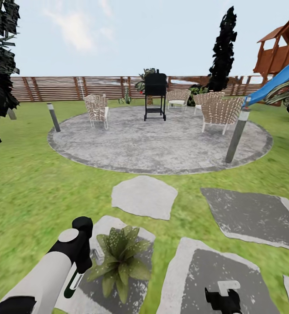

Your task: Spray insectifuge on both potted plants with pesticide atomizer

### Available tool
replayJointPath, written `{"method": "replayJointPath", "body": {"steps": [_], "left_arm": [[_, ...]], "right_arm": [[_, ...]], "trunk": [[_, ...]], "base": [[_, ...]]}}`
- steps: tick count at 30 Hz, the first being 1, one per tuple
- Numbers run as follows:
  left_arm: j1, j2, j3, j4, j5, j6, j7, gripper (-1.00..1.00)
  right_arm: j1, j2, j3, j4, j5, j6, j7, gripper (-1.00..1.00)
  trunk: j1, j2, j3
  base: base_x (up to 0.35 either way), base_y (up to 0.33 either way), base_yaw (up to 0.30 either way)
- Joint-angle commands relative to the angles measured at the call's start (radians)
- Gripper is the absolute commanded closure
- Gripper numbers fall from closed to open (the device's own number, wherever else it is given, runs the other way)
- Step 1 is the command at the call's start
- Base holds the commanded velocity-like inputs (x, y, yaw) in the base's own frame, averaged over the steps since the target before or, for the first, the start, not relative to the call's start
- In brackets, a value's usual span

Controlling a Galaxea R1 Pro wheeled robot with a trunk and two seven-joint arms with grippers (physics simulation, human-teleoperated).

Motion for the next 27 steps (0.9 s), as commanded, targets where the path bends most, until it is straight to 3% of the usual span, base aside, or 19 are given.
{"method": "replayJointPath", "body": {"steps": [1, 7, 12, 18, 27], "left_arm": [[-0.001, -0.001, 0.002, -0.001, -0.008, 0.012, -0.008, 1.00], [-0.001, 0.000, 0.002, -0.001, -0.008, 0.013, -0.008, 1.00], [-0.002, 0.000, 0.003, -0.002, -0.008, 0.015, -0.008, 1.00], [-0.004, 0.000, 0.003, -0.003, -0.008, 0.016, -0.008, 1.00], [-0.006, 0.002, 0.003, -0.004, -0.008, 0.019, -0.004, 1.00]], "right_arm": [[-0.001, 0.000, -0.008, 0.002, 0.011, -0.005, -0.001, -1.00], [-0.001, 0.000, -0.009, 0.001, 0.009, -0.006, -0.001, -1.00], [-0.001, 0.000, -0.008, 0.001, 0.010, -0.005, -0.001, -1.00], [-0.001, 0.000, -0.008, 0.001, 0.010, -0.005, -0.001, -1.00], [-0.001, 0.002, -0.008, 0.000, 0.009, -0.005, 0.000, -1.00]], "trunk": [[0.000, 0.000, -0.001], [0.000, 0.000, -0.001], [0.000, 0.000, -0.001], [0.000, 0.000, -0.001], [0.000, 0.000, -0.001]], "base": [[0.015, -0.079, 0.108], [0.004, -0.020, 0.053], [0.000, -0.017, 0.239], [0.000, -0.234, 0.246], [0.000, -0.274, 0.017]]}}
